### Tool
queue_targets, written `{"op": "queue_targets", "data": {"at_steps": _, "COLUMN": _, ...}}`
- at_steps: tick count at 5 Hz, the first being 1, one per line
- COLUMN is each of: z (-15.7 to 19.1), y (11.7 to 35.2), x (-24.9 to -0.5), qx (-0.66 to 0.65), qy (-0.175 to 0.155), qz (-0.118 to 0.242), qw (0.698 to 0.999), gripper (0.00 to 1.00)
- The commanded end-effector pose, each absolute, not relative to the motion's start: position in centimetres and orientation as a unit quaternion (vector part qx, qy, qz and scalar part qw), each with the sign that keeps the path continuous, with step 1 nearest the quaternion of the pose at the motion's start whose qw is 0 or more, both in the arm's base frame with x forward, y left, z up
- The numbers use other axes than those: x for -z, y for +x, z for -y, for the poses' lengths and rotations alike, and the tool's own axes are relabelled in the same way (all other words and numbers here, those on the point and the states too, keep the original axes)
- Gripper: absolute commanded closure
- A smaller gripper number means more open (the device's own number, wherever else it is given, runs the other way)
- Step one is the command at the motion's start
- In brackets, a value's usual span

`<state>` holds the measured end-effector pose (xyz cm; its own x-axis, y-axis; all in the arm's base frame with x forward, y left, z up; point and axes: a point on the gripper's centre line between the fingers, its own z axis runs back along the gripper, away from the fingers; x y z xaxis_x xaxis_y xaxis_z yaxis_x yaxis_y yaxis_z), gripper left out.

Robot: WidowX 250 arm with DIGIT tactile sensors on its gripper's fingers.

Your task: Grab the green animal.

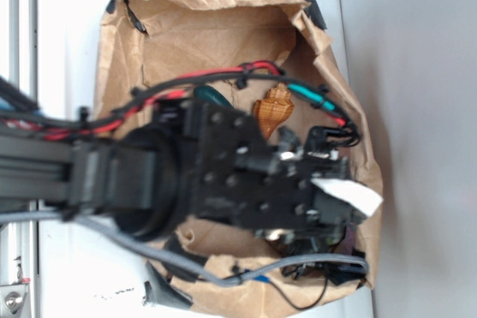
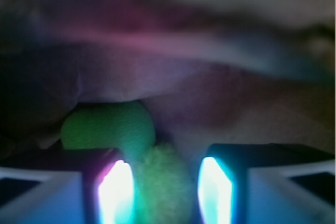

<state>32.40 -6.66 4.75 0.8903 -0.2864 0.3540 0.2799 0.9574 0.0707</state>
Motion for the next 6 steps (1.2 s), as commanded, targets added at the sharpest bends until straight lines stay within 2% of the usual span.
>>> {"op": "queue_targets", "data": {"at_steps": 1, "z": 7.3, "y": 31.0, "x": -4.7, "qx": 0.149, "qy": 0.016, "qz": 0.188, "qw": 0.971, "gripper": 1.0}}
{"op": "queue_targets", "data": {"at_steps": 2, "z": 6.0, "y": 30.4, "x": -9.2, "qx": 0.143, "qy": -0.022, "qz": 0.204, "qw": 0.968, "gripper": 1.0}}
{"op": "queue_targets", "data": {"at_steps": 3, "z": 4.4, "y": 30.5, "x": -12.1, "qx": 0.138, "qy": -0.057, "qz": 0.2, "qw": 0.968, "gripper": 1.0}}
{"op": "queue_targets", "data": {"at_steps": 4, "z": 3.7, "y": 30.7, "x": -12.1, "qx": 0.136, "qy": -0.052, "qz": 0.198, "qw": 0.969, "gripper": 1.0}}
{"op": "queue_targets", "data": {"at_steps": 5, "z": 3.6, "y": 30.6, "x": -11.9, "qx": 0.14, "qy": -0.044, "qz": 0.193, "qw": 0.97, "gripper": 0.07}}
{"op": "queue_targets", "data": {"at_steps": 6, "z": 4.3, "y": 30.2, "x": -10.8, "qx": 0.154, "qy": -0.035, "qz": 0.187, "qw": 0.969, "gripper": 0.0}}
